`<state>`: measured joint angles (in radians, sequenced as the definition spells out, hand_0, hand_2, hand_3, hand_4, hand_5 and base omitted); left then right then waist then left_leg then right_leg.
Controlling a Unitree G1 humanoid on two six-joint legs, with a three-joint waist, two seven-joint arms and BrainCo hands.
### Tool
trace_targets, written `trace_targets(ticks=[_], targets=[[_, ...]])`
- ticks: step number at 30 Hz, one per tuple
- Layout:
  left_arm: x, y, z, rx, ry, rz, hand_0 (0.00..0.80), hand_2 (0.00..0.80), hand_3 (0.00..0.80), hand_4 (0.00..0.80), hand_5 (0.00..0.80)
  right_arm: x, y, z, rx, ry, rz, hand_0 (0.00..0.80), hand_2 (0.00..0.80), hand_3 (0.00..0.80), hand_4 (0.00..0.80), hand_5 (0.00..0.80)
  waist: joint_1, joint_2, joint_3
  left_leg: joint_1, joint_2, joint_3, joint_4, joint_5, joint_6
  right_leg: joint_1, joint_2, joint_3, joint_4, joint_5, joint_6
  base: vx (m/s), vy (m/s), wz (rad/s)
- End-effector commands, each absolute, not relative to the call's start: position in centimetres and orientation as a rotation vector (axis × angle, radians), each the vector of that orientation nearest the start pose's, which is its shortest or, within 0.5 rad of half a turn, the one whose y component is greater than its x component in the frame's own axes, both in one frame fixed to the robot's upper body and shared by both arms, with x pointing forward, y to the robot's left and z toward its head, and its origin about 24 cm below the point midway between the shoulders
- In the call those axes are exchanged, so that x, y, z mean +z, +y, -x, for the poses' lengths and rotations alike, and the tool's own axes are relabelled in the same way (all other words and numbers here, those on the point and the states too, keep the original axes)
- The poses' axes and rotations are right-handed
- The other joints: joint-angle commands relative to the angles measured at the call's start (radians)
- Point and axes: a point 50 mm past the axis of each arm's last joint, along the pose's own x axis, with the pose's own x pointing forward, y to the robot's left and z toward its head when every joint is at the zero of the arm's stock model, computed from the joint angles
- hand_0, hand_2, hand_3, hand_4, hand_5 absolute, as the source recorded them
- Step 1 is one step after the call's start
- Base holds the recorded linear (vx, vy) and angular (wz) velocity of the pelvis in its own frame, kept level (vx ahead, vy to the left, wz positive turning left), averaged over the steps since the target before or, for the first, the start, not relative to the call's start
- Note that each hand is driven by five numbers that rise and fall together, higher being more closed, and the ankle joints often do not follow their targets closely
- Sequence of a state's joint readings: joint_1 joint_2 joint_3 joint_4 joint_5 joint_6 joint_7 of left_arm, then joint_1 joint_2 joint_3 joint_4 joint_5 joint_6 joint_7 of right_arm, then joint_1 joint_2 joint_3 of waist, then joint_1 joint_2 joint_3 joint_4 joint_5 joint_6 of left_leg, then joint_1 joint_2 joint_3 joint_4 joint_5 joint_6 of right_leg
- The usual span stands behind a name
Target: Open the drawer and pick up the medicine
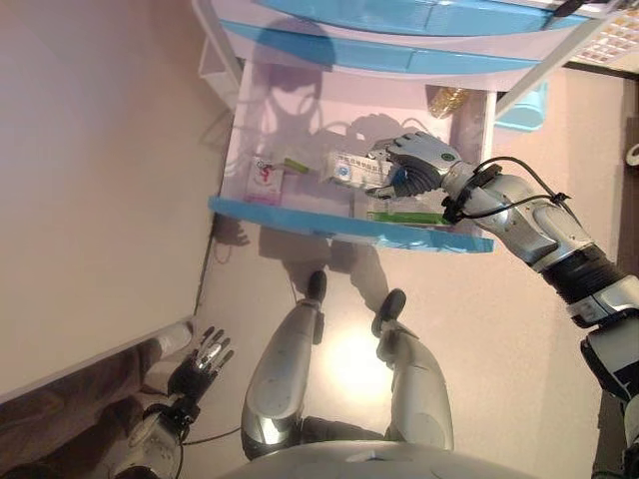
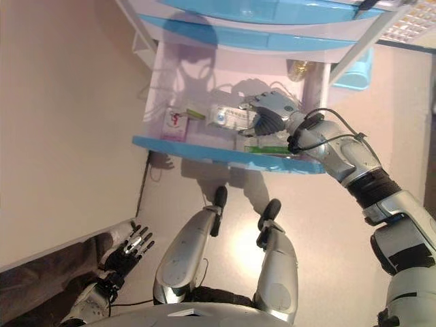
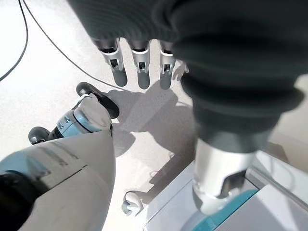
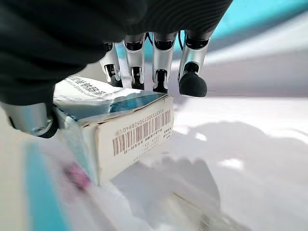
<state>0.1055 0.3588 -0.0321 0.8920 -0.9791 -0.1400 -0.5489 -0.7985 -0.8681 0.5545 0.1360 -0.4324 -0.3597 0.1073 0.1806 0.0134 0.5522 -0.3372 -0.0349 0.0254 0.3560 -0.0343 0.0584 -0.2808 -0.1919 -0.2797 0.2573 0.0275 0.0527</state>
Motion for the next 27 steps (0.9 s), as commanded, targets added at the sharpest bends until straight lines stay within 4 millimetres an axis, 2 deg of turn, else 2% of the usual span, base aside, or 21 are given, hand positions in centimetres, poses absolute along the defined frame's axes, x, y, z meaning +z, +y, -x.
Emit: trace_targets(ticks=[1, 19, 27], targets=[[-11.2, 27.5, -11.2, 0.161, 0.546, 0.619, 0.000, 0.000, 0.000, 0.000, 0.000, 24.6, -12.7, -29.7, 0.619, -0.949, 1.381, 0.800, 0.800, 0.800, 0.800, 0.800, 0.012, 0.000, -0.066, 0.115, -0.013, 0.029, -0.168, -0.051, -0.016, 0.045, -0.003, 0.021, 0.140, -0.091, 0.067, 0.033, -0.030, -0.01], [-12.5, 26.8, -9.1, 0.202, 0.624, 0.603, 0.000, 0.000, 0.000, 0.000, 0.000, 29.2, -10.5, -20.9, 0.796, -1.361, 1.130, 0.800, 0.800, 0.800, 0.800, 0.800, -0.015, -0.028, -0.191, 0.219, -0.019, 0.025, -0.229, -0.062, -0.023, 0.158, 0.017, 0.040, 0.071, -0.130, 0.075, 0.058, -0.018, -0.05], [-13.2, 26.0, -8.1, 0.214, 0.684, 0.596, 0.000, 0.000, 0.000, 0.000, 0.000, 30.4, -10.8, -19.8, 0.772, -1.404, 1.045, 0.800, 0.800, 0.800, 0.800, 0.800, -0.018, -0.032, -0.264, 0.256, -0.025, 0.009, -0.238, -0.069, -0.026, 0.203, 0.024, 0.046, 0.047, -0.143, 0.069, 0.079, -0.014, -0.06]])
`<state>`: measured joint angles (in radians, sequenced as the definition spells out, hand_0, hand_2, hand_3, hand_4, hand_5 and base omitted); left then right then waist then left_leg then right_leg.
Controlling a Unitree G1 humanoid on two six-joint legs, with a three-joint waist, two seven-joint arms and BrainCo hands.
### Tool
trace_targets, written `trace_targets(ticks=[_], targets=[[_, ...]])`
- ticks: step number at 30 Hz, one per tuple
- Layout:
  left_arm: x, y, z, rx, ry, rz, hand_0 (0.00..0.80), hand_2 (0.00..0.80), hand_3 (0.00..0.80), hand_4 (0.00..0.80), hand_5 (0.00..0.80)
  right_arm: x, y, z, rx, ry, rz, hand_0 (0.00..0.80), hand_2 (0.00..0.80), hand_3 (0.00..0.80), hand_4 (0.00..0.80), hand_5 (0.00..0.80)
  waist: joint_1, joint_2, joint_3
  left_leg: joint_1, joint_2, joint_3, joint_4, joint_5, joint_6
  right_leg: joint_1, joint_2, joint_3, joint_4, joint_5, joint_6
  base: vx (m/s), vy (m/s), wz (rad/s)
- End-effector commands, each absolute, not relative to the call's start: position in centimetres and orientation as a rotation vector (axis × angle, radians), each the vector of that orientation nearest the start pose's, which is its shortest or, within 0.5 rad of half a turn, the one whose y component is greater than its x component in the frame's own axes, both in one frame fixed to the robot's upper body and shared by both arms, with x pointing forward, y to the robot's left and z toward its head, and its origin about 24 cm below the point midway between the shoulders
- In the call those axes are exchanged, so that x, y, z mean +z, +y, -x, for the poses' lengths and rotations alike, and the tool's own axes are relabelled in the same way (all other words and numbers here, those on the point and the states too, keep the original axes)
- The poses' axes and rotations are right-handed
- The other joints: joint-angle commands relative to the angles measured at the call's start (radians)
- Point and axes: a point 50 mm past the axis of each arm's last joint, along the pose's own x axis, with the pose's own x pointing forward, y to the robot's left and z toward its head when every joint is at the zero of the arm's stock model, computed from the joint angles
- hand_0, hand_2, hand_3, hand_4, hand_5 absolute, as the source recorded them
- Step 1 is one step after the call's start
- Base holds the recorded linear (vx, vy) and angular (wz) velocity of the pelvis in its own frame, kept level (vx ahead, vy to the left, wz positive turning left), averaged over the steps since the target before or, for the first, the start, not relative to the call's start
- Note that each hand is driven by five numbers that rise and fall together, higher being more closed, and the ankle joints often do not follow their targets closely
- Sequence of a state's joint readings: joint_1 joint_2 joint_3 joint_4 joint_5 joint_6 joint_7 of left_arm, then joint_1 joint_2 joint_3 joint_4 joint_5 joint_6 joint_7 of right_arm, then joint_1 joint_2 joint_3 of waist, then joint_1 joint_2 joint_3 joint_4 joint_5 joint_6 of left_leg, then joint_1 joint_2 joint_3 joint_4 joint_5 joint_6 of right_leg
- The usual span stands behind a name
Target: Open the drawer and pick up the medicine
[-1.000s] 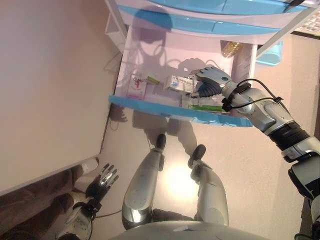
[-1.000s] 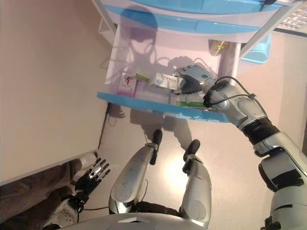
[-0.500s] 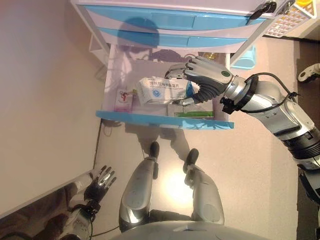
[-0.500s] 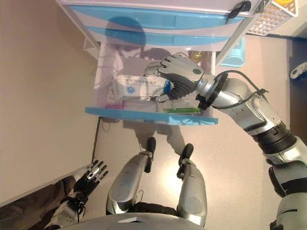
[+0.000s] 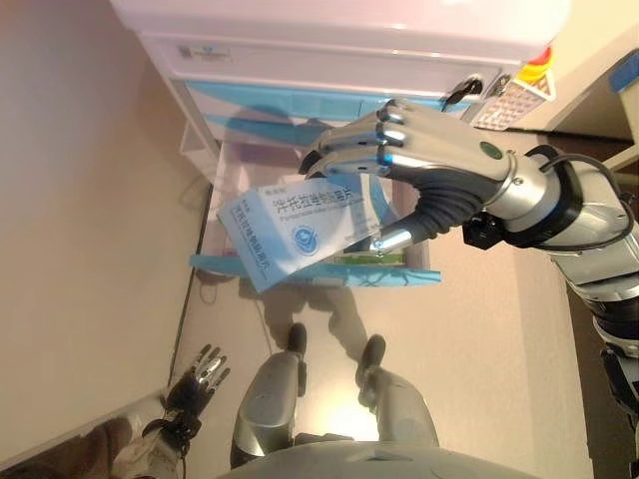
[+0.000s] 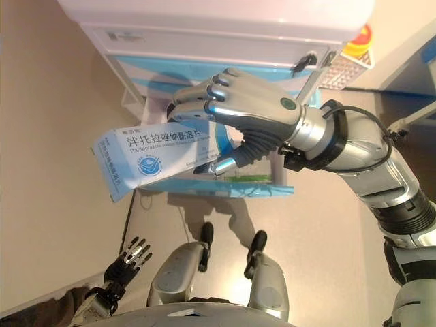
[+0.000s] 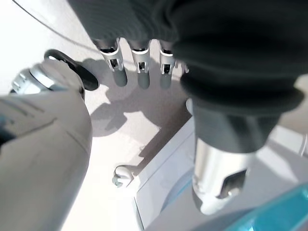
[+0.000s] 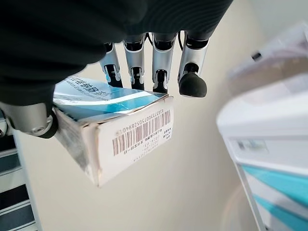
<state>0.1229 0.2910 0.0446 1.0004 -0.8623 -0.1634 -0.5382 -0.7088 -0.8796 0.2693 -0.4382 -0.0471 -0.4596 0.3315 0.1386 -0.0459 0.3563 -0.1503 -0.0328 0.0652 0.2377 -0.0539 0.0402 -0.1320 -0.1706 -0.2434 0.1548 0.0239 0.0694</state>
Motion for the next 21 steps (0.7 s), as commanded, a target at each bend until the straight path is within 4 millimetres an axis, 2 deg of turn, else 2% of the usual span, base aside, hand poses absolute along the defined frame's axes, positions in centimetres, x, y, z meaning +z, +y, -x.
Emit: trace_targets(ticks=[1, 7, 21], targets=[[-13.3, 25.9, -8.0, 0.217, 0.690, 0.595, 0.000, 0.000, 0.000, 0.000, 0.000, 30.5, -10.8, -19.7, 0.765, -1.407, 1.039, 0.800, 0.800, 0.800, 0.800, 0.800, 0.024, 0.026, -0.074, 0.073, -0.027, -0.031, -0.122, -0.049, -0.009, 0.059, 0.004, 0.009, 0.145, -0.140, 0.052, 0.087, -0.007, -0.08], [-13.7, 25.6, -7.5, 0.240, 0.743, 0.590, 0.000, 0.000, 0.000, 0.000, 0.000, 31.5, -11.1, -20.1, 0.656, -1.417, 1.007, 0.800, 0.800, 0.800, 0.800, 0.800, 0.024, 0.024, -0.125, 0.102, -0.027, -0.032, -0.140, -0.047, -0.011, 0.085, 0.005, 0.007, 0.131, -0.137, 0.052, 0.082, 0.010, -0.04], [-14.2, 25.6, -6.4, 0.276, 0.817, 0.569, 0.000, 0.000, 0.000, 0.000, 0.000, 34.4, -11.9, -23.2, 0.341, -1.323, 1.035, 0.800, 0.800, 0.800, 0.800, 0.800, 0.046, 0.014, -0.184, 0.141, -0.037, -0.053, -0.154, -0.046, -0.006, 0.129, -0.004, -0.012, 0.124, -0.118, 0.055, 0.039, 0.016, 0.00]])
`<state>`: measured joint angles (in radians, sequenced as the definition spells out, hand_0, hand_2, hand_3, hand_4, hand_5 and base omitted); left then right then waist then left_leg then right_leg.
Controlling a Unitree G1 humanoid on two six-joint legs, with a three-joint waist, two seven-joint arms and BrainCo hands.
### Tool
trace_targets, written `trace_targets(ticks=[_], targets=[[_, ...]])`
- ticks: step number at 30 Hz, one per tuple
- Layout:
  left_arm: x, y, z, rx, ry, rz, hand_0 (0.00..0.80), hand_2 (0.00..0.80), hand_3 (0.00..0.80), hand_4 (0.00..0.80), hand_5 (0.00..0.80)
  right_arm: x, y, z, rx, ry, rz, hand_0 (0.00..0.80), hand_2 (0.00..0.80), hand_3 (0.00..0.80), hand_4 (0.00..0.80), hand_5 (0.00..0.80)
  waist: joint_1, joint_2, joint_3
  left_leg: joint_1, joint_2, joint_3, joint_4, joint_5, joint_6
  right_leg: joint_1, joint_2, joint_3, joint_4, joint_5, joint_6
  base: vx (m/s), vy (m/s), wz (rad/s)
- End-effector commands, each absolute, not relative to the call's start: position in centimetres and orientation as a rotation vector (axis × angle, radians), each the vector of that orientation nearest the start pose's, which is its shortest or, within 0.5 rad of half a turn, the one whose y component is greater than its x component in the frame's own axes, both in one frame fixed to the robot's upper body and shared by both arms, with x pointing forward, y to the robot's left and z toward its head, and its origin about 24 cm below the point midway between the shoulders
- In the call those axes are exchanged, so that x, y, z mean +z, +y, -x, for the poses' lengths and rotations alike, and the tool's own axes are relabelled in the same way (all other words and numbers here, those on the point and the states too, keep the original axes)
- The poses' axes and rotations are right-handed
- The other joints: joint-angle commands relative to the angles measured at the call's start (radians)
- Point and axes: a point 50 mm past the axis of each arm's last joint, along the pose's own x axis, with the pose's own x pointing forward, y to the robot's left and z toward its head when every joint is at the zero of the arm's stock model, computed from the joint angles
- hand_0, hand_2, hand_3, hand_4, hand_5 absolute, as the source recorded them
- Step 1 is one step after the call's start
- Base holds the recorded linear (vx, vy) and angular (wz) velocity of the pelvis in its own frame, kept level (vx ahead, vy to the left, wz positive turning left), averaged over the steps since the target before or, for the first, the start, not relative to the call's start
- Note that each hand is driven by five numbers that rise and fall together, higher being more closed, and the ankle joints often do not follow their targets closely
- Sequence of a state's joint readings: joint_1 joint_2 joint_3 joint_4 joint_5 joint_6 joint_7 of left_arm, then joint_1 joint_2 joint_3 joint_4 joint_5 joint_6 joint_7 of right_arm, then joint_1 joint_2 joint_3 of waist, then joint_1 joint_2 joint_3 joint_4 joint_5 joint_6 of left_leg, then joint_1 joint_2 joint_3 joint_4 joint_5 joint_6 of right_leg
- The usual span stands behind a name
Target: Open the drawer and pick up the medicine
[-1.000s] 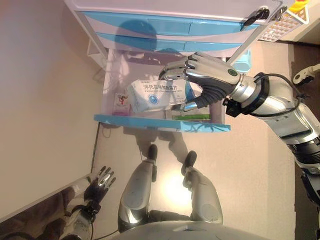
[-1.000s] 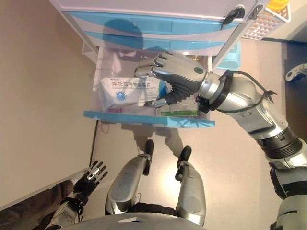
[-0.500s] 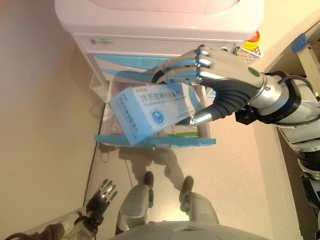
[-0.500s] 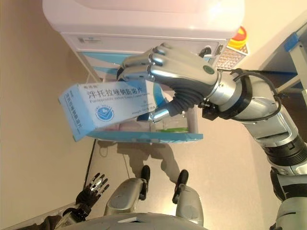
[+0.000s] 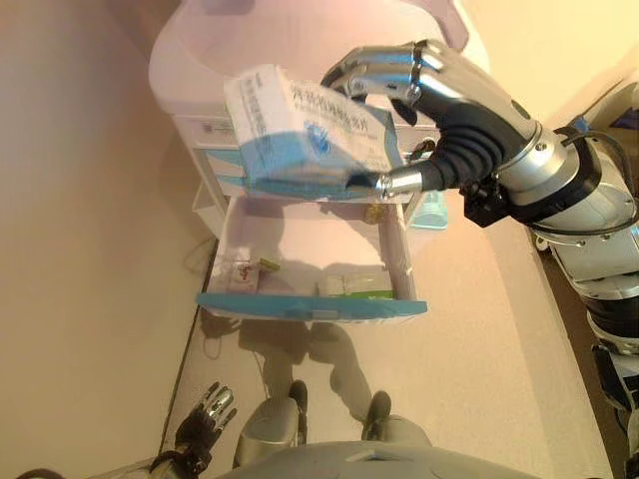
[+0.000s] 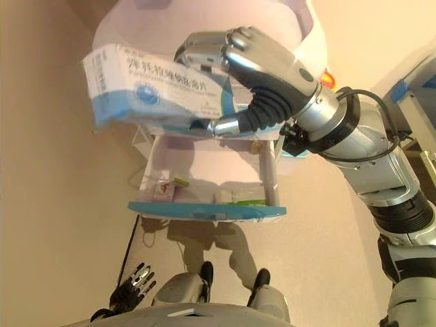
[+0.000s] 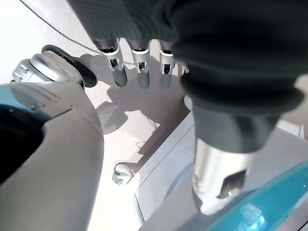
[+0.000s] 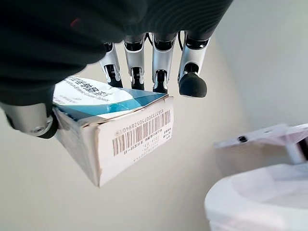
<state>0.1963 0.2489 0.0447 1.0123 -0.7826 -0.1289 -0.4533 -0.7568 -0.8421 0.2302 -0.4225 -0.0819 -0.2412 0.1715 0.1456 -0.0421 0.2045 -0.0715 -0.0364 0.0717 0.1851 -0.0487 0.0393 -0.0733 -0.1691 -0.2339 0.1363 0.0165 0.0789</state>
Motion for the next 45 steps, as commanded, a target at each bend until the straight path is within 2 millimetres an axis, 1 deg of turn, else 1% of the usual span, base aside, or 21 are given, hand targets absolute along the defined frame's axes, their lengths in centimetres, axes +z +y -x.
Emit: trace_targets(ticks=[1, 3, 6, 8, 12, 15, 21, 27, 30, 32, 37, 39, 42, 45], targets=[[-14.2, 25.7, -6.3, 0.281, 0.821, 0.568, 0.000, 0.000, 0.000, 0.000, 0.000, 34.6, -12.1, -23.5, 0.319, -1.315, 1.047, 0.800, 0.800, 0.800, 0.800, 0.800, 0.041, 0.009, -0.035, 0.063, -0.034, -0.061, -0.102, -0.051, -0.005, 0.071, -0.007, -0.024, 0.144, -0.107, 0.046, 0.028, 0.037, 0.06], [-14.2, 25.8, -6.2, 0.288, 0.831, 0.564, 0.000, 0.000, 0.000, 0.000, 0.000, 35.1, -12.5, -24.3, 0.275, -1.275, 1.077, 0.800, 0.800, 0.800, 0.800, 0.800, 0.045, 0.007, -0.043, 0.068, -0.034, -0.063, -0.109, -0.049, -0.005, 0.072, -0.010, -0.029, 0.147, -0.100, 0.048, 0.032, 0.034, 0.08], [-14.2, 25.9, -6.1, 0.290, 0.836, 0.562, 0.000, 0.000, 0.000, 0.000, 0.000, 35.5, -12.7, -25.2, 0.211, -1.255, 1.169, 0.800, 0.800, 0.800, 0.800, 0.800, 0.050, 0.004, -0.048, 0.071, -0.036, -0.070, -0.114, -0.045, -0.003, 0.078, -0.011, -0.032, 0.145, -0.097, 0.047, 0.032, 0.029, 0.08], [-14.2, 26.1, -6.1, 0.295, 0.841, 0.560, 0.000, 0.000, 0.000, 0.000, 0.000, 35.9, -13.0, -26.3, 0.141, -1.221, 1.273, 0.800, 0.800, 0.800, 0.800, 0.800, 0.061, -0.001, -0.052, 0.073, -0.038, -0.079, -0.112, -0.046, -0.002, 0.083, -0.014, -0.038, 0.144, -0.099, 0.046, 0.042, 0.036, 0.10], [-14.2, 26.2, -5.9, 0.304, 0.850, 0.554, 0.000, 0.000, 0.000, 0.000, 0.000, 36.6, -13.5, -28.1, 0.061, -1.151, 1.414, 0.800, 0.800, 0.800, 0.800, 0.800, 0.077, -0.008, -0.056, 0.073, -0.042, -0.094, -0.112, -0.043, 0.000, 0.097, -0.016, -0.050, 0.135, -0.101, 0.045, 0.039, 0.030, 0.11], [-14.2, 26.3, -5.7, 0.312, 0.855, 0.550, 0.000, 0.000, 0.000, 0.000, 0.000, 37.0, -14.3, -29.9, 0.017, -1.060, 1.482, 0.800, 0.800, 0.800, 0.800, 0.800, 0.094, -0.014, -0.059, 0.070, -0.046, -0.112, -0.108, -0.042, 0.001, 0.107, -0.018, -0.059, 0.129, -0.102, 0.043, 0.043, 0.024, 0.14], [-14.1, 26.8, -5.7, 0.316, 0.868, 0.540, 0.000, 0.000, 0.000, 0.000, 0.000, 36.9, -16.0, -33.0, -0.059, -0.900, 1.615, 0.800, 0.800, 0.800, 0.800, 0.800, 0.124, -0.021, -0.058, 0.062, -0.057, -0.145, -0.099, -0.041, 0.005, 0.118, -0.025, -0.080, 0.129, -0.103, 0.037, 0.033, 0.034, 0.14], [-13.9, 27.2, -6.0, 0.314, 0.870, 0.540, 0.000, 0.000, 0.000, 0.000, 0.000, 36.6, -17.8, -35.4, -0.110, -0.743, 1.718, 0.800, 0.800, 0.800, 0.800, 0.800, 0.151, -0.020, -0.058, 0.057, -0.067, -0.167, -0.098, -0.036, 0.006, 0.136, -0.034, -0.102, 0.123, -0.097, 0.034, 0.021, 0.051, 0.17], [-13.9, 27.3, -6.1, 0.321, 0.870, 0.545, 0.000, 0.000, 0.000, 0.000, 0.000, 36.2, -19.5, -36.5, -0.143, -0.646, 1.760, 0.800, 0.800, 0.800, 0.800, 0.800, 0.164, -0.019, -0.058, 0.055, -0.073, -0.182, -0.100, -0.035, 0.007, 0.137, -0.040, -0.111, 0.130, -0.092, 0.033, 0.015, 0.053, 0.16], [-13.9, 27.3, -6.1, 0.319, 0.877, 0.544, 0.000, 0.000, 0.000, 0.000, 0.000, 36.0, -20.5, -37.0, -0.155, -0.581, 1.739, 0.800, 0.800, 0.800, 0.800, 0.800, 0.170, -0.019, -0.058, 0.053, -0.076, -0.187, -0.098, -0.035, 0.007, 0.138, -0.044, -0.118, 0.135, -0.088, 0.033, 0.014, 0.044, 0.26], [-14.0, 27.4, -5.8, 0.329, 0.893, 0.544, 0.000, 0.000, 0.000, 0.000, 0.000, 34.3, -24.2, -38.1, -0.206, -0.371, 1.685, 0.800, 0.800, 0.800, 0.800, 0.800, 0.184, -0.013, -0.053, 0.052, -0.082, -0.201, -0.091, -0.038, 0.008, 0.142, -0.055, -0.132, 0.147, -0.087, 0.028, 0.019, 0.046, 0.14], [-14.0, 27.4, -5.8, 0.328, 0.894, 0.546, 0.000, 0.000, 0.000, 0.000, 0.000, 34.0, -25.4, -38.3, -0.235, -0.299, 1.681, 0.800, 0.800, 0.800, 0.800, 0.800, 0.188, -0.010, -0.049, 0.052, -0.084, -0.204, -0.089, -0.038, 0.009, 0.141, -0.058, -0.134, 0.154, -0.089, 0.026, 0.018, 0.043, 0.15], [-14.0, 27.3, -5.9, 0.318, 0.895, 0.547, 0.000, 0.000, 0.000, 0.000, 0.000, 33.2, -27.8, -38.3, -0.297, -0.198, 1.678, 0.800, 0.800, 0.800, 0.800, 0.800, 0.195, -0.002, -0.040, 0.051, -0.087, -0.214, -0.084, -0.039, 0.011, 0.139, -0.062, -0.138, 0.163, -0.093, 0.023, 0.014, 0.033, 0.16], [-14.0, 27.3, -5.8, 0.317, 0.893, 0.549, 0.000, 0.000, 0.000, 0.000, 0.000, 32.7, -29.7, -38.0, -0.334, -0.136, 1.706, 0.800, 0.800, 0.800, 0.800, 0.800, 0.202, 0.005, -0.028, 0.050, -0.090, -0.223, -0.079, -0.042, 0.012, 0.134, -0.068, -0.142, 0.172, -0.102, 0.020, 0.008, 0.023, 0.09]])
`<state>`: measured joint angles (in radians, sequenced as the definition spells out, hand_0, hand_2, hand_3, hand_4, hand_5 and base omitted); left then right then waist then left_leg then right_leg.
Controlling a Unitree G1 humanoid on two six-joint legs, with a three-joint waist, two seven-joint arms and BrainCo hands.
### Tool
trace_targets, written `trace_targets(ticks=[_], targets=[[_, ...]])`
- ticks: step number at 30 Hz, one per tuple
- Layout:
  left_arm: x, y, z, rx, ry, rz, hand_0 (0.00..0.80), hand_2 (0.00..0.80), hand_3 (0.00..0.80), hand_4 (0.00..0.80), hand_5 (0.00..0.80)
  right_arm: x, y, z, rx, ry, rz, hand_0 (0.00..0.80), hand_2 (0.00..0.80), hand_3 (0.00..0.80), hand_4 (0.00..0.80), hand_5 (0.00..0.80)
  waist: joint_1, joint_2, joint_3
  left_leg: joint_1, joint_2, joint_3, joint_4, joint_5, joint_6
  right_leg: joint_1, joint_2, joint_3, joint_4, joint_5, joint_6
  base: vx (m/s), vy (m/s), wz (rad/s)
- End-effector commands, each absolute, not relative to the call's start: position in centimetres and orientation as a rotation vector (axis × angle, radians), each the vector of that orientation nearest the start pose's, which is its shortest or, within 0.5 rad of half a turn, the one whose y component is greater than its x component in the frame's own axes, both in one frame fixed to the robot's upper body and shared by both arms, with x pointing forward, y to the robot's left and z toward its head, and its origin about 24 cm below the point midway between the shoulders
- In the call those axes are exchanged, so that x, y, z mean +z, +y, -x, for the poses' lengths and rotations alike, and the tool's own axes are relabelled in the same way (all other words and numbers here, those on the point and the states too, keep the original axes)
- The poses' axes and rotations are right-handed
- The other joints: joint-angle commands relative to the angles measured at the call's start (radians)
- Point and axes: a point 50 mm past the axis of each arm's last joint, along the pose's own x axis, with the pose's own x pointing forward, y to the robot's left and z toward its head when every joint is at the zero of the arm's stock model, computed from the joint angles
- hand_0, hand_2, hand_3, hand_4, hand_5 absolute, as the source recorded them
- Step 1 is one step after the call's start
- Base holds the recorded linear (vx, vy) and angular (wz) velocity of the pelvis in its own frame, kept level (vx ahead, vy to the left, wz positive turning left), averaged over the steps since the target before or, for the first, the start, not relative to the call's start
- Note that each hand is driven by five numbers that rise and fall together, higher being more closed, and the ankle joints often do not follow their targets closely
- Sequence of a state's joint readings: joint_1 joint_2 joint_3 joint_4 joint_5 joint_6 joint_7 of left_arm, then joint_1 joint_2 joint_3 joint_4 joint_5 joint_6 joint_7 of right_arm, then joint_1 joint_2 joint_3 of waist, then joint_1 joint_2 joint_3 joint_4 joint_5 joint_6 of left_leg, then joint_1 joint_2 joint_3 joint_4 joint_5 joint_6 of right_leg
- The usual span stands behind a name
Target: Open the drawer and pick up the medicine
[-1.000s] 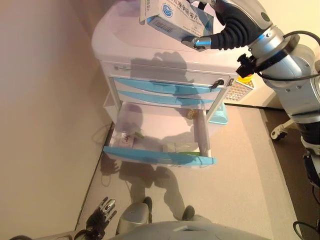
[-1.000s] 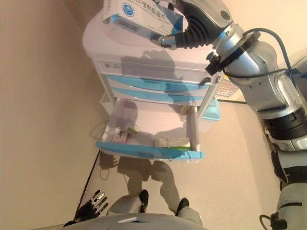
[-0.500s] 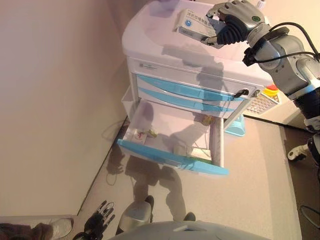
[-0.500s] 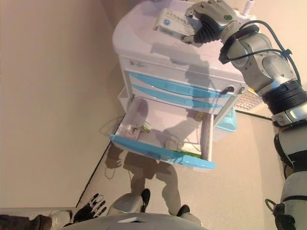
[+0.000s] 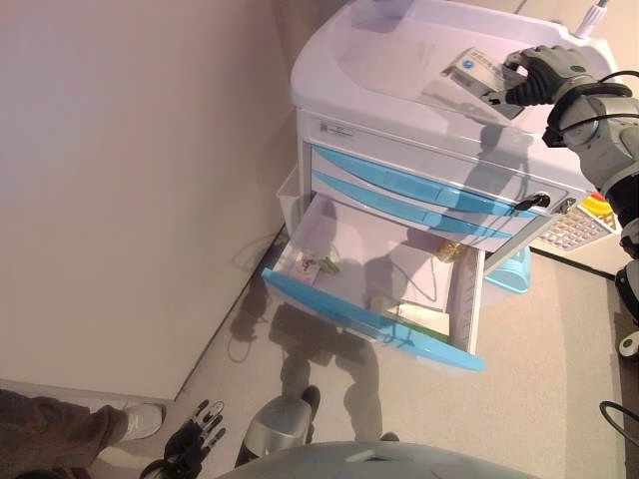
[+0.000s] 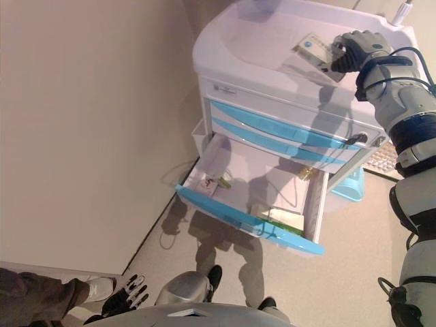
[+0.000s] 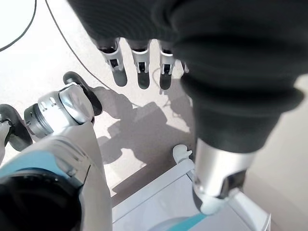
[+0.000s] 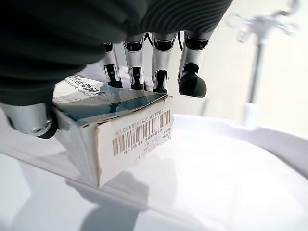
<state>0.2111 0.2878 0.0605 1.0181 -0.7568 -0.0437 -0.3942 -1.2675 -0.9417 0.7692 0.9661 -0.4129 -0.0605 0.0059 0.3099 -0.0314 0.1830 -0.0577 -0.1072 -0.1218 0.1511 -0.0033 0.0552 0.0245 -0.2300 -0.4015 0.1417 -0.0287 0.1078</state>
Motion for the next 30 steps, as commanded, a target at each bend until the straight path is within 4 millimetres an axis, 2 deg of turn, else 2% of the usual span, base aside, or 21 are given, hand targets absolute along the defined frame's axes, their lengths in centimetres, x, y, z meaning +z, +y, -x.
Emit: trace_targets(ticks=[1, 5, 7, 14, 25, 27, 30], targets=[[-14.0, 27.2, -5.7, 0.319, 0.893, 0.550, 0.000, 0.000, 0.000, 0.000, 0.000, 32.7, -29.9, -38.0, -0.339, -0.127, 1.704, 0.800, 0.800, 0.800, 0.800, 0.800, 0.038, -0.005, -0.005, 0.036, -0.020, -0.030, -0.044, -0.087, -0.003, 0.035, -0.008, 0.025, 0.167, -0.057, -0.009, 0.001, 0.017, 0.04], [-14.0, 27.4, -5.6, 0.317, 0.889, 0.556, 0.000, 0.000, 0.000, 0.000, 0.000, 32.3, -32.6, -37.1, -0.406, -0.044, 1.646, 0.800, 0.800, 0.800, 0.800, 0.800, 0.042, 0.006, 0.013, 0.027, -0.025, -0.041, -0.037, -0.086, -0.002, 0.023, -0.016, 0.019, 0.178, -0.063, -0.011, -0.002, 0.003, 0.01], [-14.0, 27.4, -5.4, 0.318, 0.889, 0.558, 0.000, 0.000, 0.000, 0.000, 0.000, 32.0, -33.2, -36.9, -0.407, -0.040, 1.633, 0.800, 0.800, 0.800, 0.800, 0.800, 0.043, 0.010, 0.019, 0.025, -0.026, -0.045, -0.035, -0.086, -0.002, 0.021, -0.017, 0.017, 0.180, -0.068, -0.013, 0.000, 0.015, 0.09], [-14.0, 27.4, -4.8, 0.314, 0.891, 0.563, 0.000, 0.000, 0.000, 0.000, 0.000, 31.8, -32.6, -36.9, -0.341, -0.117, 1.635, 0.800, 0.800, 0.800, 0.800, 0.800, 0.043, 0.021, 0.037, 0.021, -0.030, -0.050, -0.020, -0.090, -0.002, 0.012, -0.024, 0.017, 0.192, -0.080, -0.017, 0.010, 0.010, 0.06], [-13.9, 27.3, -4.9, 0.289, 0.874, 0.573, 0.000, 0.000, 0.000, 0.000, 0.000, 31.2, -32.6, -37.1, -0.309, -0.065, 1.614, 0.800, 0.800, 0.800, 0.800, 0.800, 0.043, 0.025, 0.047, 0.023, -0.029, -0.052, -0.007, -0.095, -0.003, 0.018, -0.025, 0.019, 0.199, -0.087, -0.019, 0.000, 0.000, 0.00], [-14.0, 27.2, -4.8, 0.294, 0.881, 0.574, 0.000, 0.000, 0.000, 0.000, 0.000, 31.2, -32.7, -37.1, -0.329, -0.070, 1.655, 0.800, 0.800, 0.800, 0.800, 0.800, 0.045, 0.023, 0.046, 0.024, -0.029, -0.053, -0.007, -0.094, -0.003, 0.019, -0.024, 0.019, 0.197, -0.087, -0.018, 0.000, 0.000, 0.00], [-14.0, 27.3, -4.6, 0.302, 0.888, 0.573, 0.000, 0.000, 0.000, 0.000, 0.000, 31.6, -32.8, -36.9, -0.376, -0.108, 1.814, 0.800, 0.800, 0.800, 0.800, 0.800, 0.049, 0.020, 0.044, 0.026, -0.026, -0.052, -0.008, -0.093, -0.005, 0.021, -0.025, 0.018, 0.196, -0.085, -0.016, 0.000, 0.000, 0.00]])
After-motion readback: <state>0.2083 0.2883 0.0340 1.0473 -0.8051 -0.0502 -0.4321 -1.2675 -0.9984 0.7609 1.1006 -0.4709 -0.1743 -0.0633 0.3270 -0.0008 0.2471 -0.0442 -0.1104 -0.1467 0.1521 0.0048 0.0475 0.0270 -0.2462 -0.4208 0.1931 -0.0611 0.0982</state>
